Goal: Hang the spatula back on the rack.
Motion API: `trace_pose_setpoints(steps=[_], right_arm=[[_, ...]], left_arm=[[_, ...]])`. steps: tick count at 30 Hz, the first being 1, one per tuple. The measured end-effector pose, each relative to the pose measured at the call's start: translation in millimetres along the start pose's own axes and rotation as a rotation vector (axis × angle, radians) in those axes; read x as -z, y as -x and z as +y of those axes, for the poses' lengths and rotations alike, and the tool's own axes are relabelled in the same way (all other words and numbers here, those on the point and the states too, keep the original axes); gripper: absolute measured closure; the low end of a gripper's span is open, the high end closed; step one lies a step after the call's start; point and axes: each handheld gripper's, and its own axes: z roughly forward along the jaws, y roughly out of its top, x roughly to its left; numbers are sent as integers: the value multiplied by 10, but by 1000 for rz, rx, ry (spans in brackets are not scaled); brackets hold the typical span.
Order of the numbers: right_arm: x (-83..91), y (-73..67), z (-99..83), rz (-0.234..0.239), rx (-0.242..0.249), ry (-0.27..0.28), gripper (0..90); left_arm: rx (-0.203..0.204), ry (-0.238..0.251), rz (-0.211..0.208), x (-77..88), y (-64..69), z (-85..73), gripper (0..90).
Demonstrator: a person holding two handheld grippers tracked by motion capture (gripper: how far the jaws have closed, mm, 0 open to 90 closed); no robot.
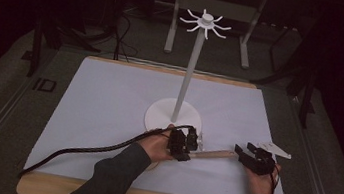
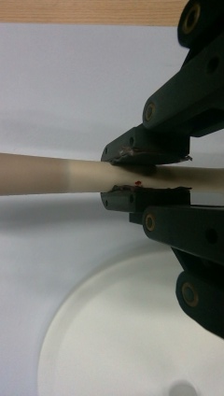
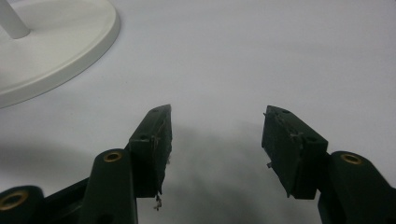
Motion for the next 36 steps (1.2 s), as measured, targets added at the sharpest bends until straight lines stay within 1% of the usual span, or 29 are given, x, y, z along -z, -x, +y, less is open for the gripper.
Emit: trace_pose_setpoints(steps=[2, 3, 4, 6, 9, 12, 14, 15, 19, 20, 24, 27, 29, 31, 32, 34, 35, 36], right_arm=[[0, -2, 0, -1, 0, 0, 424], [0, -3, 1, -1, 0, -2, 424], [-1, -3, 1, -1, 1, -2, 424], [-1, -2, 1, -1, 1, -1, 424], [0, -7, 1, -2, 0, -2, 424], [2, -7, 0, -3, 1, -2, 424], [1, -5, 0, -2, 0, -1, 424], [0, -4, 0, -1, 1, -2, 424], [0, -4, 1, -2, 2, -2, 424], [-1, -3, 0, -1, 3, -1, 424], [0, -3, 0, -1, 3, -1, 424], [0, -3, 0, -1, 1, -1, 424], [1, -4, 0, -1, 1, -2, 424], [0, -2, 0, -1, 1, -1, 424], [0, -2, 0, -2, 2, -1, 424], [0, -4, 1, -1, 1, -3, 424], [0, -4, 1, -1, 1, -3, 424], [0, -3, 1, -1, 1, -3, 424]], left_arm=[[21, 27, 17, 57, -20, -31, 783], [22, 34, 29, 89, -36, -49, 783], [35, 45, 40, 119, -46, -69, 783], [56, 71, 73, 177, -68, -113, 783], [85, 109, 109, 270, -95, -179, 783], [104, 138, 140, 349, -107, -230, 783], [113, 152, 152, 383, -117, -256, 783], [124, 159, 153, 393, -117, -267, 783], [139, 172, 163, 436, -132, -310, 783], [149, 182, 166, 443, -132, -321, 783], [154, 184, 198, 512, -139, -346, 783], [168, 201, 211, 563, -141, -373, 783], [172, 214, 225, 598, -146, -399, 783], [194, 240, 238, 633, -145, -427, 783], [191, 238, 240, 651, -153, -438, 783], [202, 255, 251, 689, -160, -462, 783], [202, 255, 251, 689, -160, -462, 783], [214, 277, 264, 727, -165, -481, 783]])
